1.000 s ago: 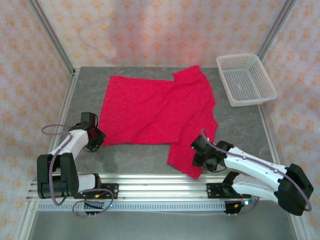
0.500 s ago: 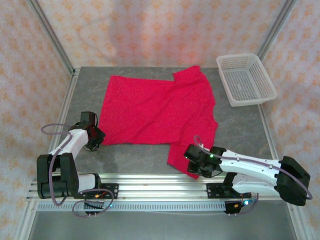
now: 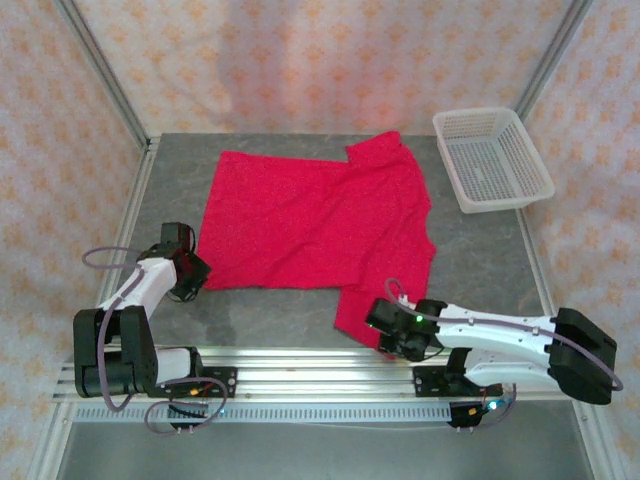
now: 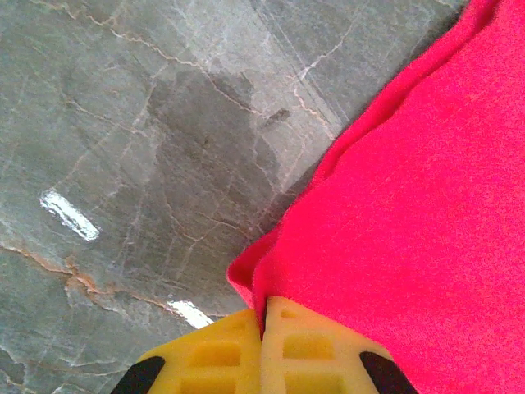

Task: Fold the inside-out t-shirt
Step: Fold the T-shirt at the center of the table.

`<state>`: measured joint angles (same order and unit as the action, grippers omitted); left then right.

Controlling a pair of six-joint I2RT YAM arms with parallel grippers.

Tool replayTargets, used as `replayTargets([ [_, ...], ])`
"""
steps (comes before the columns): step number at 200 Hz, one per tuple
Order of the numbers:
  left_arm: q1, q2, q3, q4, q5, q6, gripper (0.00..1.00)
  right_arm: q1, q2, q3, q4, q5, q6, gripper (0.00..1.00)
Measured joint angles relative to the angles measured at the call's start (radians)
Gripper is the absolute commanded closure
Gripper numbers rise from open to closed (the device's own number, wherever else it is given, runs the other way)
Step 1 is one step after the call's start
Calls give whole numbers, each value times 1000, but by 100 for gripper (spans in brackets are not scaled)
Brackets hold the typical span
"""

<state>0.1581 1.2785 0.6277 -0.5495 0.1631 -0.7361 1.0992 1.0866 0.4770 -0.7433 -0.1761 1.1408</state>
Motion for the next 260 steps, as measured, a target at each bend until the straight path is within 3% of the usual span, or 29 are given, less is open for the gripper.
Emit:
replayTargets([
  [31,0,-10,13,-20,-3,2,100,5,6,12,7,17,10,100],
  [64,0,-53,47,-56,-8,5,100,5,-31,98,-105,94,-5,100],
  [128,0,-296,117,-215,-23,31,100,-19,-297,365,-457,307,-11,100],
  [167,0,-319,124,-272,-23,44,100,-47,-312,482,-591,368,-32,100],
  [188,0,-277,130,-272,-22,48,100,-136,-270,541,-583,381,-108,100],
  [212,-2,-163,165,-255,-20,50,100,-346,-169,554,-481,342,-257,100],
  [233,-21,-29,237,-237,-21,55,100,-486,-18,572,-357,295,-383,100],
  [260,-53,129,359,-208,-37,57,100,-570,208,657,-219,240,-507,100],
])
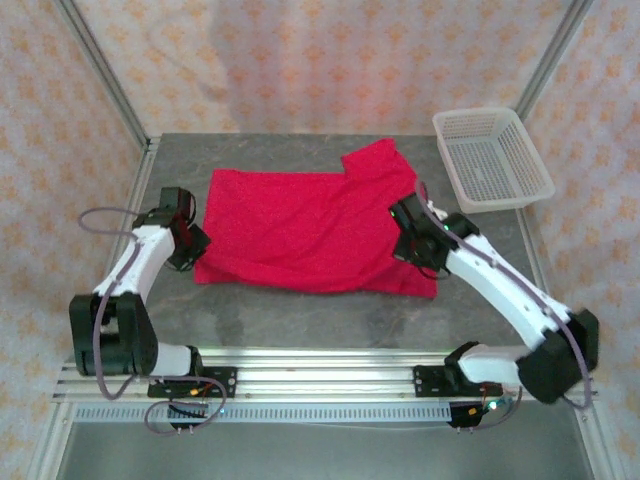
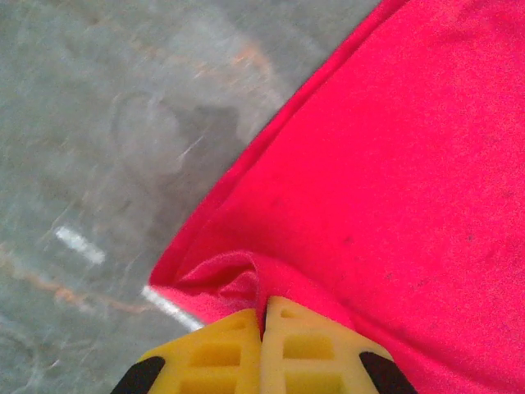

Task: Fold the inside-out t-shirt
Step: Fold the T-shirt at the center of the table.

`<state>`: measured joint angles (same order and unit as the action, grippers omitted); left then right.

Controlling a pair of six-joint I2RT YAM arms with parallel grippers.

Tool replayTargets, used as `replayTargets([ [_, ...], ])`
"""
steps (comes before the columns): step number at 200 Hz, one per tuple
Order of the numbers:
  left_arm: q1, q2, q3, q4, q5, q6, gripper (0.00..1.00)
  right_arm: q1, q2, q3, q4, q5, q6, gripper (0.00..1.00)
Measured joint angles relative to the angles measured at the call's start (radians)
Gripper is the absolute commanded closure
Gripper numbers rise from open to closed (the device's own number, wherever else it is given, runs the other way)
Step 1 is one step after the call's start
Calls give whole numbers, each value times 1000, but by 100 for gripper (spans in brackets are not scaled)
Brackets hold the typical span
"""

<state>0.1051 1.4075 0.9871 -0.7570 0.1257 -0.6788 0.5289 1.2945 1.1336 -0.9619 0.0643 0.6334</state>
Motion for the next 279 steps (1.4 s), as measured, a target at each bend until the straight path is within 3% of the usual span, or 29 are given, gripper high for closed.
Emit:
replayTargets([
  [34,-7,170,135,17,-32,15,100,-70,212,146,103,-43,-102,100],
  [76,-7,352,278,10,-58,38,100,-160,312,243,142,-65,-166,100],
  [116,-7,409,372,-18,-80,53,100,-216,406,336,148,-81,-195,100],
  [245,-7,615,565,-78,-114,78,100,-268,762,751,76,-93,-253,100],
  [251,-7,623,571,-81,-113,78,96,-269,788,778,68,-96,-254,100],
  [258,-7,634,583,-83,-112,79,82,-273,818,812,56,-99,-254,94],
  [272,-7,657,608,-90,-108,88,48,-276,887,901,24,-111,-254,74],
  [279,-7,668,626,-97,-108,87,37,-277,927,961,2,-119,-256,63],
])
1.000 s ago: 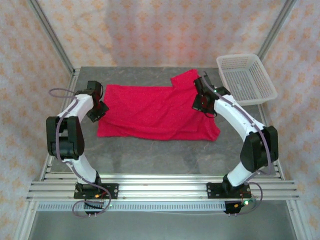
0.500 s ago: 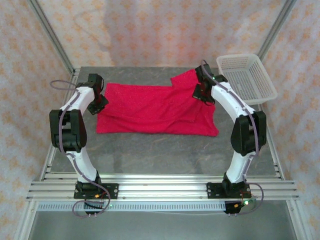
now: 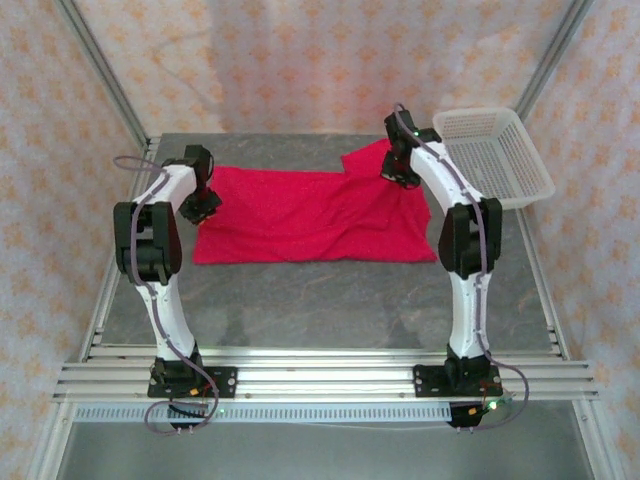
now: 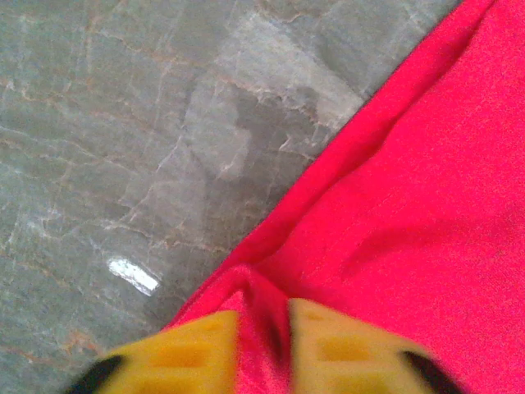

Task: Fold the inside-out t-shirt
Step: Fold the T-shirt at the center of the table, then smooth out the T-shirt at the center of the table.

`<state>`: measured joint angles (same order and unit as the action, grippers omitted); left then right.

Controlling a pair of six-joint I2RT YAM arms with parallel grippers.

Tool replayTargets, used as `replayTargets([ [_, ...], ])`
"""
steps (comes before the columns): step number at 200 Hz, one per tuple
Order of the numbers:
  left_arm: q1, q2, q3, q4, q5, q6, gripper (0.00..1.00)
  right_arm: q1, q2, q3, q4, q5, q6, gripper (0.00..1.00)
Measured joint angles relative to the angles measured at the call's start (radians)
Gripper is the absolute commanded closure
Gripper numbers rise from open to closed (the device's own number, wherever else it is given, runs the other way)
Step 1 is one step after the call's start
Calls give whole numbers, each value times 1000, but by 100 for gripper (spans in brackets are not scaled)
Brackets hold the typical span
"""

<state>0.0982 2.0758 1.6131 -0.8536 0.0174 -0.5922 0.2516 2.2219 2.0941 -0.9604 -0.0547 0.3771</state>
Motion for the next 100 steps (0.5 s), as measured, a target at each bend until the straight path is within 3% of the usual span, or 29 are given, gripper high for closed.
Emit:
replayTargets([
  [12,0,22,43,-17,-2,1,29,-2,66,105,-38,-15,-7,54],
  [40,0,-3,65,-23,-21,11,31,-4,105,185,-98,-39,-16,52],
  [64,0,-151,-84,6,-7,11,35,0,-27,-71,-40,-80,-13,52],
  [100,0,-378,-386,86,117,7,38,27,-220,-457,86,-183,34,51],
])
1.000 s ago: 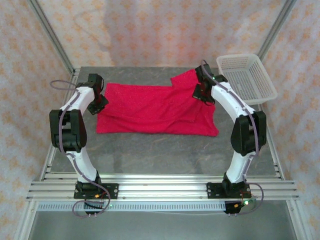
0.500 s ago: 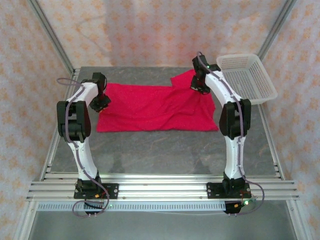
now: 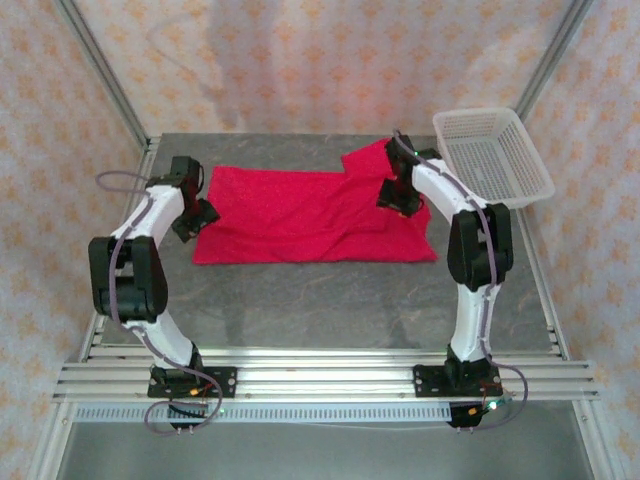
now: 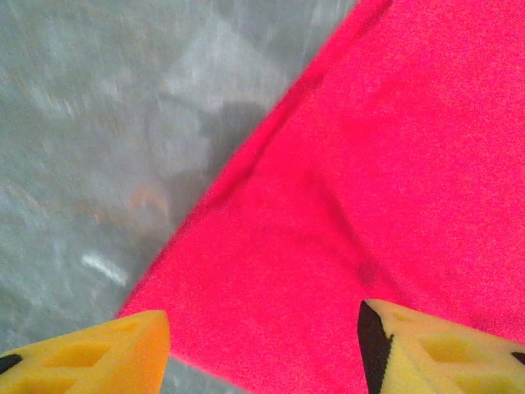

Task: Fold the inside-out t-shirt
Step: Smooth out the T-shirt at the center of the table.

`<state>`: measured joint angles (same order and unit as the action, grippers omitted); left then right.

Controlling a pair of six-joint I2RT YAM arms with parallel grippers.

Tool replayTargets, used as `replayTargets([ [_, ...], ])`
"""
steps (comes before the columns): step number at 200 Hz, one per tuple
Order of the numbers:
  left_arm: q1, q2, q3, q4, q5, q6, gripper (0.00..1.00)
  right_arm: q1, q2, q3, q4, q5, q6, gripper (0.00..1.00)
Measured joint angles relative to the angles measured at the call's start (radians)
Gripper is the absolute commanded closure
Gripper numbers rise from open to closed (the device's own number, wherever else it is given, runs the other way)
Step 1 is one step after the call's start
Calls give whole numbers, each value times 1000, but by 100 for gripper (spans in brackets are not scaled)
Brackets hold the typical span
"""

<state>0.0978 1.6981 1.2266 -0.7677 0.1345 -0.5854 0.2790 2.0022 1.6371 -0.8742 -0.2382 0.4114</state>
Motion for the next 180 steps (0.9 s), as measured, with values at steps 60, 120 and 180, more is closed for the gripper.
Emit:
replayTargets([
  [60,-6,-4,-203,91,95,0,38,13,-13,-159,185,-104,80,56],
  [120,-6,-4,-207,131,102,0,39,13,-7,-159,239,-114,116,100],
  [180,-5,-4,-207,131,102,0,39,23,-7,-121,222,-114,120,100],
])
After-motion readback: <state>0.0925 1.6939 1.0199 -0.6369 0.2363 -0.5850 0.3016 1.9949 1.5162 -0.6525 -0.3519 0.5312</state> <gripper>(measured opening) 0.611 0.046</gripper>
